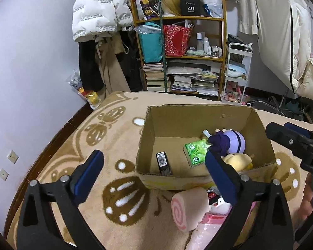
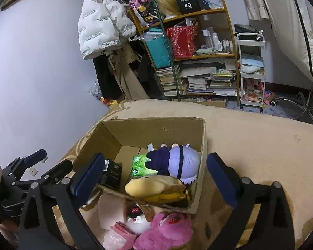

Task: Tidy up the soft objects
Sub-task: 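Lower the right gripper onto the pink plush bear while the left gripper grasps the bagged pink towel roll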

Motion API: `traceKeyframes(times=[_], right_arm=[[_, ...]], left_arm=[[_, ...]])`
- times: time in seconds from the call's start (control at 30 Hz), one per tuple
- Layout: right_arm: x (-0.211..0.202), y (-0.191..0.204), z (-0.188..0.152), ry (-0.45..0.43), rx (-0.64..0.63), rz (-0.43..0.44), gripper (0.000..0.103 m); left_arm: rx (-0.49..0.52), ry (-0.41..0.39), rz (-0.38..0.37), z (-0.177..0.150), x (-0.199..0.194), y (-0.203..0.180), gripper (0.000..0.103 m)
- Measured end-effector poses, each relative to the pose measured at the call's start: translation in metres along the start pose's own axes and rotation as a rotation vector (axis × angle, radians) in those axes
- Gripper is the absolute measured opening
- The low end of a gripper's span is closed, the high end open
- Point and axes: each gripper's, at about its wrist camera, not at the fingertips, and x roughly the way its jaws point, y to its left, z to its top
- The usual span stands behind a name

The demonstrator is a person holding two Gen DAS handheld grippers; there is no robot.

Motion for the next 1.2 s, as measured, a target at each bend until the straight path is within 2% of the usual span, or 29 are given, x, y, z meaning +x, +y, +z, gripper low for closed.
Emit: traceKeyframes(times=[0.27,0.57,0.7,1.2], right_arm=[[-0.023,0.003,-0.009,-0.007,0.015,0.007,0.103],[-0.041,0.002,-0.022,0.031,0.035,0.006,0.103],[-0.041,0.000,-0.030,0.067,0.049,0.000,0.103],[-0.002,-0.026,-0.065,0.268,0.117,-0.057,0.103]], left_arm=[[0.014,0.009,0.017,-0.006,-0.025,-0.004,0.099],[0.000,0.123,-0.029,-0.029,-0.032,-0.007,0.100],[0.005,0.174,-0.053,-0.040,-0.027,-0.016,0.099],[0.063,0.356,-0.071,-0.074,0.015,-0.041,0.099]])
